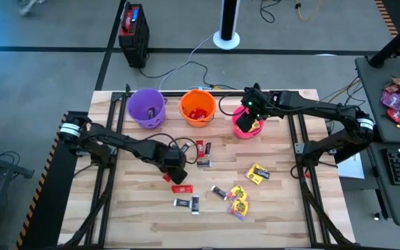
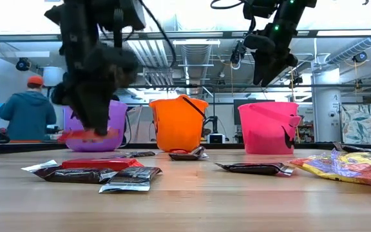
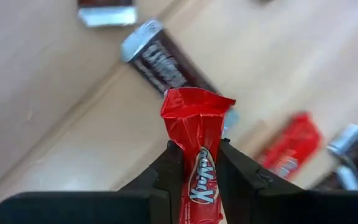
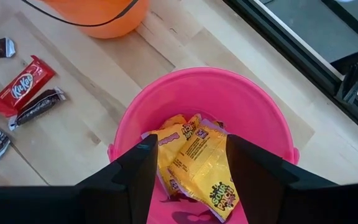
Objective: Sort candy by brand, put in halloween buckets
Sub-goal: Put the red candy into the orange bucket, then put the black candy into the violet bucket
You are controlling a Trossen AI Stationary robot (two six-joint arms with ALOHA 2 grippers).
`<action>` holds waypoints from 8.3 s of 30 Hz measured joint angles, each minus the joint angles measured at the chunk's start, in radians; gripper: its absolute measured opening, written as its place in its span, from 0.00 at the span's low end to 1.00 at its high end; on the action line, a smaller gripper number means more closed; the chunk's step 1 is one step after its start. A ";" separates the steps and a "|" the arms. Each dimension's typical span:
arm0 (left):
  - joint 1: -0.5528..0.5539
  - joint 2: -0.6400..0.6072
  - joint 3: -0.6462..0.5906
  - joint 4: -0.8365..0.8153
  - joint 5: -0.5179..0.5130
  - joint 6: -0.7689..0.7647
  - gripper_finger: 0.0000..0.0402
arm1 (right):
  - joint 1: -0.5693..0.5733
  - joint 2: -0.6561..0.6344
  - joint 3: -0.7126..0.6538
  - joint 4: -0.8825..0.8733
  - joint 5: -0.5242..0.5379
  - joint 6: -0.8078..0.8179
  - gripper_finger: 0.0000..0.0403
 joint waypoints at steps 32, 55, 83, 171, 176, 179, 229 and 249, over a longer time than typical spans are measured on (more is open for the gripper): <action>0.465 -0.037 0.596 -0.029 -0.016 0.715 0.15 | 0.000 0.001 -0.001 0.023 0.000 0.008 0.46; 0.679 0.278 0.657 -0.067 0.034 0.776 0.16 | 0.000 0.001 -0.001 0.026 0.000 0.055 0.46; 0.258 0.047 0.619 -0.445 -0.092 0.110 0.37 | 0.001 0.001 -0.001 0.014 -0.052 0.040 0.45; 0.061 -0.405 0.214 -0.331 -0.326 -0.042 0.00 | 0.000 0.001 -0.016 0.080 -0.148 -0.027 0.45; 0.164 -0.470 0.326 -0.577 -0.558 -0.036 0.00 | 0.000 0.001 -0.016 0.089 -0.146 -0.017 0.45; 0.296 -0.470 0.383 -0.719 -0.586 0.031 0.00 | 0.000 0.001 -0.016 0.115 -0.146 0.001 0.45; 0.998 -0.095 0.299 -0.458 -0.291 0.911 0.23 | 0.027 0.001 0.047 0.024 -0.159 0.336 0.45; 0.692 -0.477 0.317 -0.143 -0.282 0.904 0.28 | 0.495 0.096 -0.080 -0.307 -0.429 0.566 0.45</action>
